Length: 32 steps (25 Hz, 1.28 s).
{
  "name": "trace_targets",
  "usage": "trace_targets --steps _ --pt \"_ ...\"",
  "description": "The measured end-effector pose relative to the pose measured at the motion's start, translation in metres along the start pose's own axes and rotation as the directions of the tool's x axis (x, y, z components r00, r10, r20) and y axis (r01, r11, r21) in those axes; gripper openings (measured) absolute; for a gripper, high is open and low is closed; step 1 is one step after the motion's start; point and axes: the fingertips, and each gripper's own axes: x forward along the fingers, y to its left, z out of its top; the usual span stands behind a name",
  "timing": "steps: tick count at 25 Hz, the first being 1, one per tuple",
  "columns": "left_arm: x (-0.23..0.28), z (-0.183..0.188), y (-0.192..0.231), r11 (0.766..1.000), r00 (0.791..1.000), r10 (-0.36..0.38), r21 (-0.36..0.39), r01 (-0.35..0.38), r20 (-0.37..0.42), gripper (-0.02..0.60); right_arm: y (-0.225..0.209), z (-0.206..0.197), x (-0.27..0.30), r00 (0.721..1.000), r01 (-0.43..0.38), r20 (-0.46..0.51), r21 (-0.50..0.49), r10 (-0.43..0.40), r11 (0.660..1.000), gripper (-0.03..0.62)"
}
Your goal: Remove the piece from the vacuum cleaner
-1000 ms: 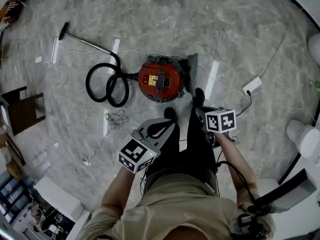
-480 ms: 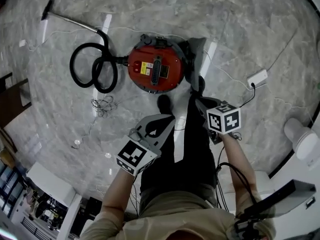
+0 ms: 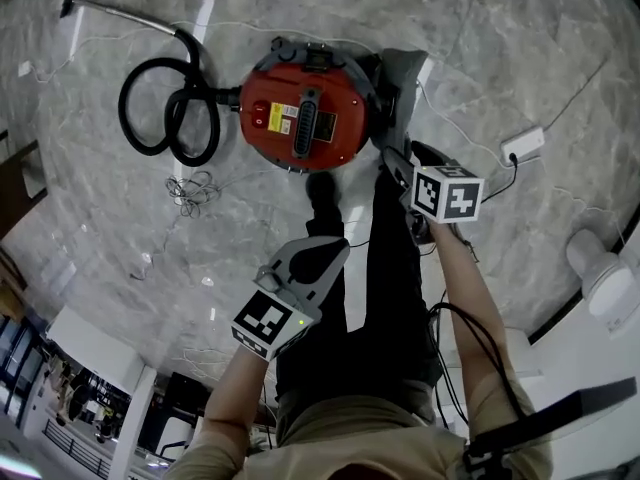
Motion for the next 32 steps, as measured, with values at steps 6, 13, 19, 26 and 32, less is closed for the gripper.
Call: trace_targets --steps 6,13,19,26,32 --pt "0.006 0.0 0.009 1.0 1.0 0.001 -0.012 -0.001 -0.016 0.005 -0.028 0.022 0.034 0.993 0.12 -0.008 0.009 -0.12 0.993 0.236" --pt "0.011 0.0 0.015 0.999 1.0 -0.004 -0.037 0.003 -0.019 0.005 -0.05 0.024 0.058 0.978 0.192 -0.072 -0.034 -0.194 0.981 0.236" --pt "0.01 -0.007 0.022 0.999 1.0 0.005 -0.053 -0.006 -0.025 0.005 -0.058 0.02 0.06 0.974 0.183 -0.121 -0.081 -0.192 0.98 0.235" --pt "0.015 -0.006 0.024 0.998 1.0 0.001 -0.065 -0.002 -0.02 0.005 -0.073 0.014 0.06 0.96 0.205 -0.153 -0.179 -0.233 0.962 0.227" --pt "0.02 -0.002 0.022 0.997 1.0 -0.005 -0.077 0.004 -0.015 0.005 -0.076 -0.003 0.075 0.95 0.182 -0.21 -0.219 -0.229 0.958 0.191"
